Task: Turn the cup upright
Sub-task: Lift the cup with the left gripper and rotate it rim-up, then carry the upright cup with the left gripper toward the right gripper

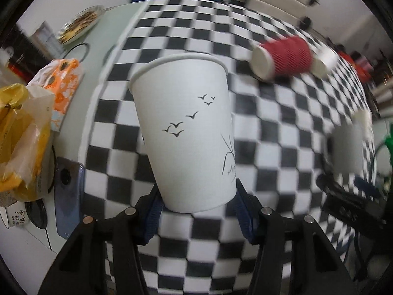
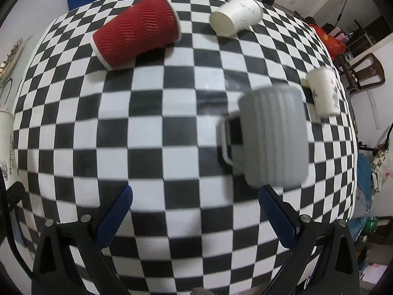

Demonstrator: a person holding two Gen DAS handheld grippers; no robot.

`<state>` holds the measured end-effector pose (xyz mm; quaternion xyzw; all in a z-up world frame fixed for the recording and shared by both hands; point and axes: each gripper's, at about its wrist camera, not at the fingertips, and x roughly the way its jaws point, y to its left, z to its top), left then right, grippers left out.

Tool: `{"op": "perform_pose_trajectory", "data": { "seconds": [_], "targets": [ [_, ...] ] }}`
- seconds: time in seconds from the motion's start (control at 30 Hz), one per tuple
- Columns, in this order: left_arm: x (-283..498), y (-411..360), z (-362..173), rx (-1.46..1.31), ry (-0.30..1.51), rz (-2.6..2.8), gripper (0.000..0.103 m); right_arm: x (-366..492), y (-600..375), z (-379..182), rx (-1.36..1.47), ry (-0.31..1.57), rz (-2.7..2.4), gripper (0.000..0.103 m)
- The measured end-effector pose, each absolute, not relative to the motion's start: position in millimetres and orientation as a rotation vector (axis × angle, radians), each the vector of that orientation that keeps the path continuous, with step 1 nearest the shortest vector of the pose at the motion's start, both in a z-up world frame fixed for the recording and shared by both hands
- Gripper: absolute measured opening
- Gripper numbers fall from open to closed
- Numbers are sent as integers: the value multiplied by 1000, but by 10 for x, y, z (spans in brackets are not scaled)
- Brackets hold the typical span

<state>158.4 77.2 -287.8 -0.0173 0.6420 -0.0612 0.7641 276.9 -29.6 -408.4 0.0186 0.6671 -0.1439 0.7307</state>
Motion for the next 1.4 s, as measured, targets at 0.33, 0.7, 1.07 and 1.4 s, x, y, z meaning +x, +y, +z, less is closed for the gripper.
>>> {"op": "perform_pose_trajectory", "data": {
  "seconds": [0.33, 0.7, 1.07, 1.4],
  "targets": [
    [1006, -90, -3066, 112, 1471, -323, 51, 1966, -721, -4050, 49, 1499, -372, 103],
    [839, -517, -3485, 213, 1498, -331, 51, 1449, -1311, -4219, 64, 1527, -518, 103],
    [795, -509, -3678, 224, 1531, -282, 52, 1341, -1610, -4286, 66, 1521, -567, 103],
    [828, -552, -3736, 194, 1529, -249, 88, 1363, -1748, -4226, 105, 1495, -558, 103]
  ]
}}
